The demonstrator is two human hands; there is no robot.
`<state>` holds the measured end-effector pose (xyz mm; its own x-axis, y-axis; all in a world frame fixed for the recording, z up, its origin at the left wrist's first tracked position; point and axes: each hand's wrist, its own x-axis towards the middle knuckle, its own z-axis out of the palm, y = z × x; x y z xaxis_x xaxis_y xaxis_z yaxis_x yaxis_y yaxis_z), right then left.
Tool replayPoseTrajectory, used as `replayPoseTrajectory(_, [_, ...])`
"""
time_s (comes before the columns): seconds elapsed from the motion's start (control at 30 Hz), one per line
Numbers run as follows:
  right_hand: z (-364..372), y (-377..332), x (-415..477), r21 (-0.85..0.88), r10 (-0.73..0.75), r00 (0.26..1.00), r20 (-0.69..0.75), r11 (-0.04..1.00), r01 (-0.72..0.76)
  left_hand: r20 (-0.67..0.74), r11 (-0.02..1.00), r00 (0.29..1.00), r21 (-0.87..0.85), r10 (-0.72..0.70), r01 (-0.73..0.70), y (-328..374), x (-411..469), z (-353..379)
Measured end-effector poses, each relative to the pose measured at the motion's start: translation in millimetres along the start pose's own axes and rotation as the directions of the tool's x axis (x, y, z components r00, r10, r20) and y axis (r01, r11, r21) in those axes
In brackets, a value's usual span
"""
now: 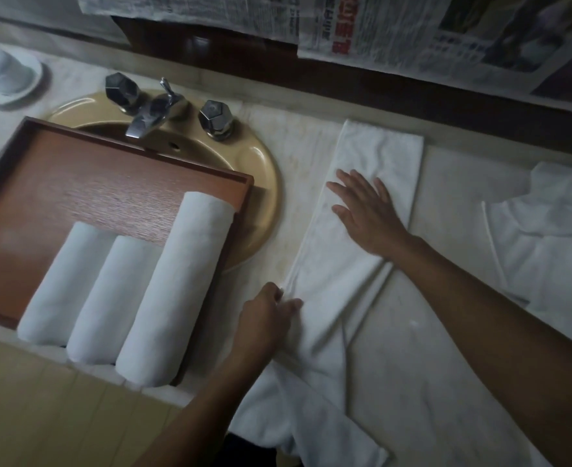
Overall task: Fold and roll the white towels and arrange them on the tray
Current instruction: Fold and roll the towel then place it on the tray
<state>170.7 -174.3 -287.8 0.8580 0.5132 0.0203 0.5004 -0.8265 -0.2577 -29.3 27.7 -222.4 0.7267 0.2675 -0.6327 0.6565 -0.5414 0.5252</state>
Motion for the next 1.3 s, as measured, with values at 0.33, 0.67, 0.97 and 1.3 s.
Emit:
replayPoseTrajectory(0.33, [9.6, -52.8, -37.9, -0.047, 0.054, 0.994, 0.094, 0.998, -0.050, -0.030, 1.000, 1.000, -0.001, 0.006, -0.006, 3.3, -3.1, 3.0])
replayPoseTrajectory(0.67, [5.7, -30.3, -8.8, -0.111, 0.107, 0.982, 0.154, 0.990, -0.090, 0.263, 0.954, 0.963, -0.298, 0.057, 0.025, -5.2, -26.1, -7.9])
replayPoseTrajectory(0.97, [4.3, -30.6, -9.3, -0.130, 0.100, 0.983, 0.153, 0.988, -0.080, -0.034, 0.990, 0.999, -0.139, 0.005, -0.010, -28.6, -16.9, -2.2])
replayPoseTrajectory(1.3, [-9.1, -76.1, -40.1, -0.031, 0.165, 0.986, -0.008, 0.986, -0.166, -0.061, 0.952, 0.997, -0.298, 0.057, -0.073, -30.2, -29.5, -8.3])
